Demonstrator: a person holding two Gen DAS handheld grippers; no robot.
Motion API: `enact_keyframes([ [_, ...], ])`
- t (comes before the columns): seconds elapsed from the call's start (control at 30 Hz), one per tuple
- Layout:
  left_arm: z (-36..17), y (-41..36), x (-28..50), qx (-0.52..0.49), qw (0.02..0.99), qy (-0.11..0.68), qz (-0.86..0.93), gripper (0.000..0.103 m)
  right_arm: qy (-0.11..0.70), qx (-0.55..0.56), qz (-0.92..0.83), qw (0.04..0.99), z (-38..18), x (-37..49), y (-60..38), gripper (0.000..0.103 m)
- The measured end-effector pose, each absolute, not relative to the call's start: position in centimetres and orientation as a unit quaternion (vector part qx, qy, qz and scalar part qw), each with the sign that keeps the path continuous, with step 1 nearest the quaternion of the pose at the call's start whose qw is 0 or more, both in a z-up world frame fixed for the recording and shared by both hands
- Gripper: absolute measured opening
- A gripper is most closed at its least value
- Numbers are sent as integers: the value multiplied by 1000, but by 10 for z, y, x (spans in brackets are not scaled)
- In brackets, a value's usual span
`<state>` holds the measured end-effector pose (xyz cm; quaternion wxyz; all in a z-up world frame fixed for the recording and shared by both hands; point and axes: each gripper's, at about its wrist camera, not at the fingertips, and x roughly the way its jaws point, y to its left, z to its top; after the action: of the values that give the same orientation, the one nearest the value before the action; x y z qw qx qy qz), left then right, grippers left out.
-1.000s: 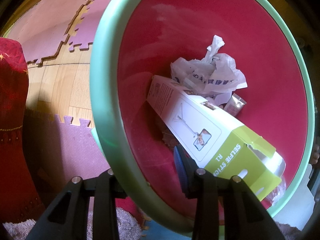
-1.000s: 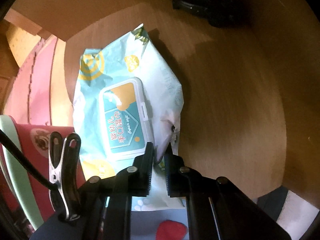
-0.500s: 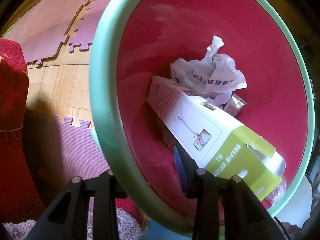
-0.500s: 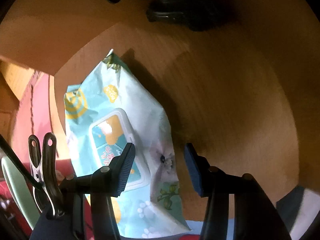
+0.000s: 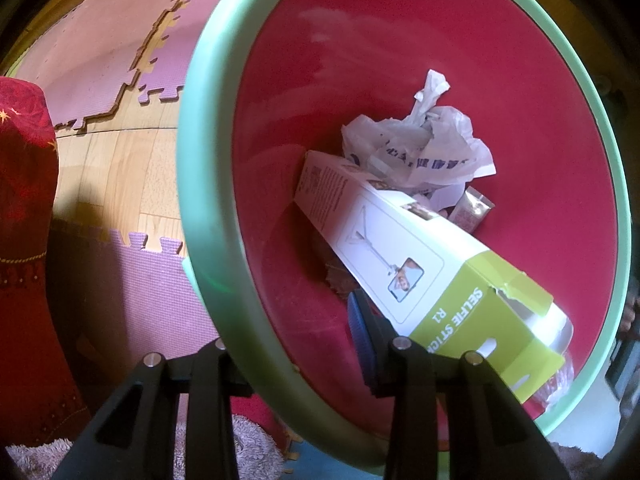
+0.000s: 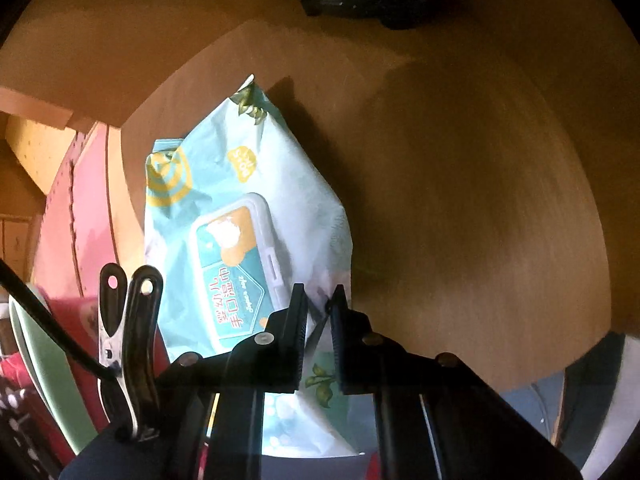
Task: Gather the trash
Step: 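Lift the wet-wipes pack with the right tool toward the bucket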
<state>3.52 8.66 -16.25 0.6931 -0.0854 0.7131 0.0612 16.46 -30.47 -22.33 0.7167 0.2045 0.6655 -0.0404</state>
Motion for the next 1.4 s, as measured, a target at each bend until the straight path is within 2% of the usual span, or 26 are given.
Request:
enact_keyframes([
  [0.73, -162, 87, 33, -89, 697, 708, 67, 39, 621, 22, -63, 781, -136, 76, -212, 8],
  [1.4, -160, 87, 32, -96, 699, 706, 67, 39, 537, -23, -123, 834, -43, 11, -198, 7],
])
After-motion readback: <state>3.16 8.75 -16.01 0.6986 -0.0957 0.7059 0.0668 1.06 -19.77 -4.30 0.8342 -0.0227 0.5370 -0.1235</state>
